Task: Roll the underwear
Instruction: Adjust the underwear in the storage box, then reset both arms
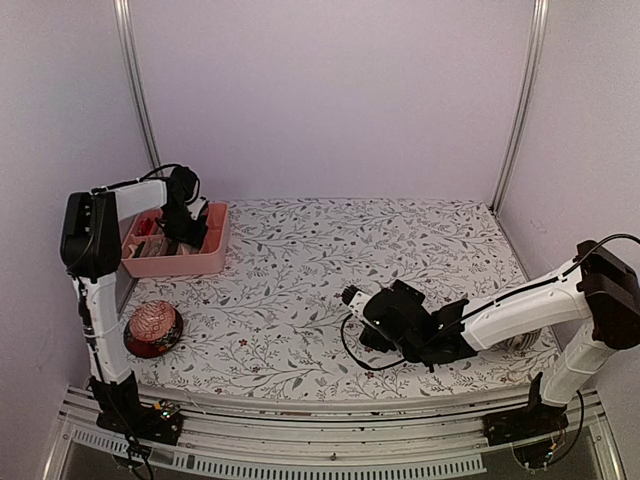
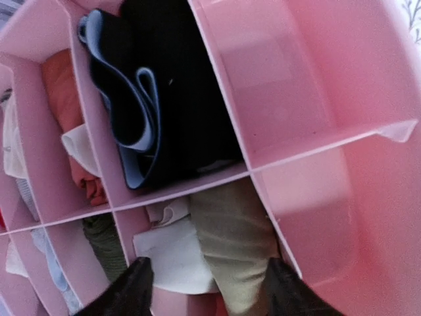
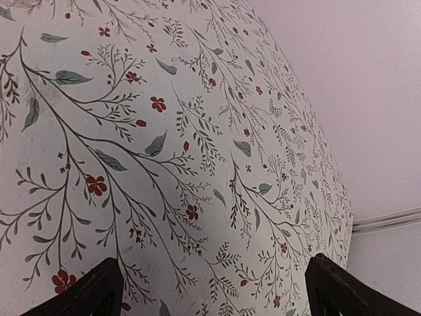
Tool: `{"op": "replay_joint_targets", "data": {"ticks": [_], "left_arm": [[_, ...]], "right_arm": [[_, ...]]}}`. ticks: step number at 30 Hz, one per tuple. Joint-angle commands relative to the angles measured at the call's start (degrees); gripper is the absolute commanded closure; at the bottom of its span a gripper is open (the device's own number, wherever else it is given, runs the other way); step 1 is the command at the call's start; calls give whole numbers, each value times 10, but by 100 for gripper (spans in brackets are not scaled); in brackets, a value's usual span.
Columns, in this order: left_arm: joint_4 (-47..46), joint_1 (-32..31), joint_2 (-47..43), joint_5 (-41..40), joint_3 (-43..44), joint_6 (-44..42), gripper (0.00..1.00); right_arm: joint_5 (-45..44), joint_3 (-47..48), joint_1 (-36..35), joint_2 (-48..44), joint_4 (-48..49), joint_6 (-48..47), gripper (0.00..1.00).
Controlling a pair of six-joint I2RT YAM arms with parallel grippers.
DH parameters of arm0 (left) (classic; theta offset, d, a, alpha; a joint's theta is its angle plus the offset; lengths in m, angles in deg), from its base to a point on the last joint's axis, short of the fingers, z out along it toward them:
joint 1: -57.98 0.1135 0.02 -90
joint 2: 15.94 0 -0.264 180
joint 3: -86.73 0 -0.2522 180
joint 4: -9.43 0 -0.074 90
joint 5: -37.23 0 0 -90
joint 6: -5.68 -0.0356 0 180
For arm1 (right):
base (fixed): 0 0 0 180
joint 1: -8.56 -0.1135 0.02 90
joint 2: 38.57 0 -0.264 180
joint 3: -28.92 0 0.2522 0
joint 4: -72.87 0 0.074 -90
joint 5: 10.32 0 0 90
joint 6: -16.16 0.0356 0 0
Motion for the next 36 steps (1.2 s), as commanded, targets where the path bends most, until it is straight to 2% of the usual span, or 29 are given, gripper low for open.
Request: {"op": "replay_joint_targets", "data": {"ticks": [1,5,8,11,17,19,22,25,28,36], "left_arm": [[-15,-5,-63,52,13,-5,25],[-29,-2,-149,81,-1,-10,2],[-67,-1,-245,105,-54,-18,1],[-131,-1,-365,128,-143,-30,2],[-323,-1,-647,155,-428,-51,1],[-343,1,-712,164,-497,-54,2],[-336,4,-782,200,-574,-51,2],[-351,4,-839,220,-630,-72,2],[-370,4,-873,220,-661,-76,1],[-369,4,-845,228,-661,-67,2]], "right_arm": [[0,10,5,-17,15,4,1],[32,20,22,-42,2,29,1],[94,39,53,-70,-27,68,1],[160,65,96,-101,-68,109,1],[305,47,224,-240,-97,195,1],[305,21,251,-302,-95,214,1],[246,-20,259,-406,-93,232,1],[198,-52,259,-509,-94,248,1],[199,-77,259,-560,-85,246,1],[232,-68,258,-502,-96,234,1]]}}
